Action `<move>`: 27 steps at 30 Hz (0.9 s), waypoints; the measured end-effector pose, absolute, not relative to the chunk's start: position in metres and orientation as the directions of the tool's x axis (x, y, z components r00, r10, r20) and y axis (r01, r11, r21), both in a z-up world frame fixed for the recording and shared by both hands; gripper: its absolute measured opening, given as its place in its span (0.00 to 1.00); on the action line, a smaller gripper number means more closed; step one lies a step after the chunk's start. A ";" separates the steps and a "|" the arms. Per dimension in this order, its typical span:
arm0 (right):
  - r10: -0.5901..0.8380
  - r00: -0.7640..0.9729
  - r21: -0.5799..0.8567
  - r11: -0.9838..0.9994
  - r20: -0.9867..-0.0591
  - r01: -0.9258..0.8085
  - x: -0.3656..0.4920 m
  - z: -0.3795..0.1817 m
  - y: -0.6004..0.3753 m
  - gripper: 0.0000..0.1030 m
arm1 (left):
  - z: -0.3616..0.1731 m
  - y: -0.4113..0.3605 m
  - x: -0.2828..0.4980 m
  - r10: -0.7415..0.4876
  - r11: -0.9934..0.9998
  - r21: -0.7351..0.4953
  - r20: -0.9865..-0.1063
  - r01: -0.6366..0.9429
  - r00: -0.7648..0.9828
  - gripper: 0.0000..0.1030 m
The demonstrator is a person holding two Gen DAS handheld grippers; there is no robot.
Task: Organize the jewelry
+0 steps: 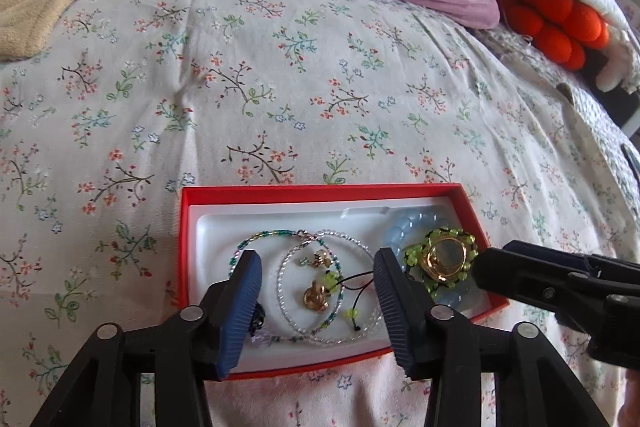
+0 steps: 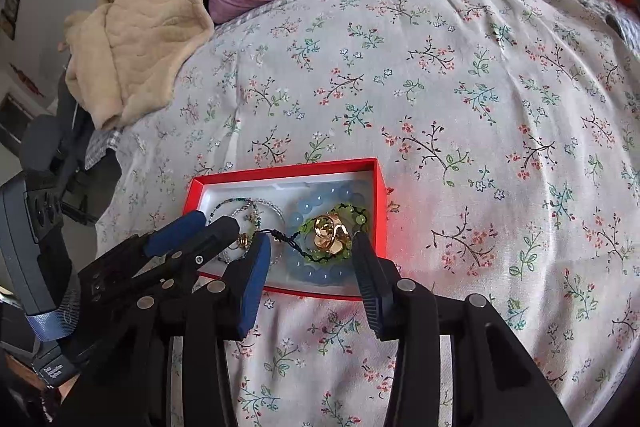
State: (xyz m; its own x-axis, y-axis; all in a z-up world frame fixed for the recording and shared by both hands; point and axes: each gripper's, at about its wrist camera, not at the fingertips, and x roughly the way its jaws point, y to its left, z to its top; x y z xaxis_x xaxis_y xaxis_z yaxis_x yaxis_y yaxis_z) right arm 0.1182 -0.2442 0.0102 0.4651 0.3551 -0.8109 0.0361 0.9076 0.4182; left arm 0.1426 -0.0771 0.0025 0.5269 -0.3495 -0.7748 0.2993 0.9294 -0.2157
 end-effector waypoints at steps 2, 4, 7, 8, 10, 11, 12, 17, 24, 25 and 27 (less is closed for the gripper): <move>0.344 0.463 0.406 0.913 -0.817 0.038 0.115 0.013 -0.245 0.51 | 0.003 -0.074 0.139 -0.329 0.936 -0.196 -0.779 0.292 0.534 0.60; 0.331 0.460 0.391 0.919 -0.824 0.040 0.109 0.015 -0.245 0.58 | 0.004 -0.070 0.135 -0.308 0.944 -0.181 -0.786 0.276 0.536 0.69; 0.309 0.461 0.368 0.929 -0.832 0.042 0.101 0.019 -0.247 0.62 | 0.005 -0.066 0.126 -0.275 0.954 -0.155 -0.797 0.258 0.538 0.80; 0.301 0.460 0.361 0.932 -0.835 0.045 0.098 0.020 -0.248 0.64 | 0.005 -0.065 0.122 -0.263 0.956 -0.143 -0.800 0.255 0.540 0.83; 0.286 0.459 0.347 0.937 -0.841 0.051 0.091 0.021 -0.249 0.67 | 0.006 -0.064 0.113 -0.233 0.962 -0.108 -0.803 0.250 0.549 0.91; 0.280 0.456 0.340 0.939 -0.845 0.053 0.088 0.021 -0.248 0.69 | 0.006 -0.063 0.109 -0.214 0.965 -0.089 -0.805 0.245 0.553 0.93; 0.272 0.451 0.331 0.942 -0.850 0.055 0.084 0.021 -0.248 0.69 | 0.007 -0.062 0.105 -0.198 0.968 -0.072 -0.807 0.241 0.556 0.96; 0.219 0.429 0.271 0.960 -0.876 0.064 0.066 0.018 -0.241 0.79 | 0.005 -0.056 0.084 -0.131 0.977 -0.014 -0.827 0.213 0.547 0.99; 0.112 0.427 0.163 0.983 -0.897 0.086 0.039 0.017 -0.230 0.99 | 0.000 -0.040 0.058 -0.056 0.990 0.016 -0.868 0.141 0.493 0.99; 0.105 0.427 0.158 0.983 -0.898 0.090 0.036 0.018 -0.229 1.00 | 0.000 -0.038 0.055 -0.060 0.992 0.004 -0.873 0.130 0.484 0.99; 0.081 0.429 0.135 0.986 -0.900 0.096 0.030 0.019 -0.227 1.00 | -0.002 -0.035 0.048 -0.060 0.994 -0.010 -0.878 0.109 0.475 0.99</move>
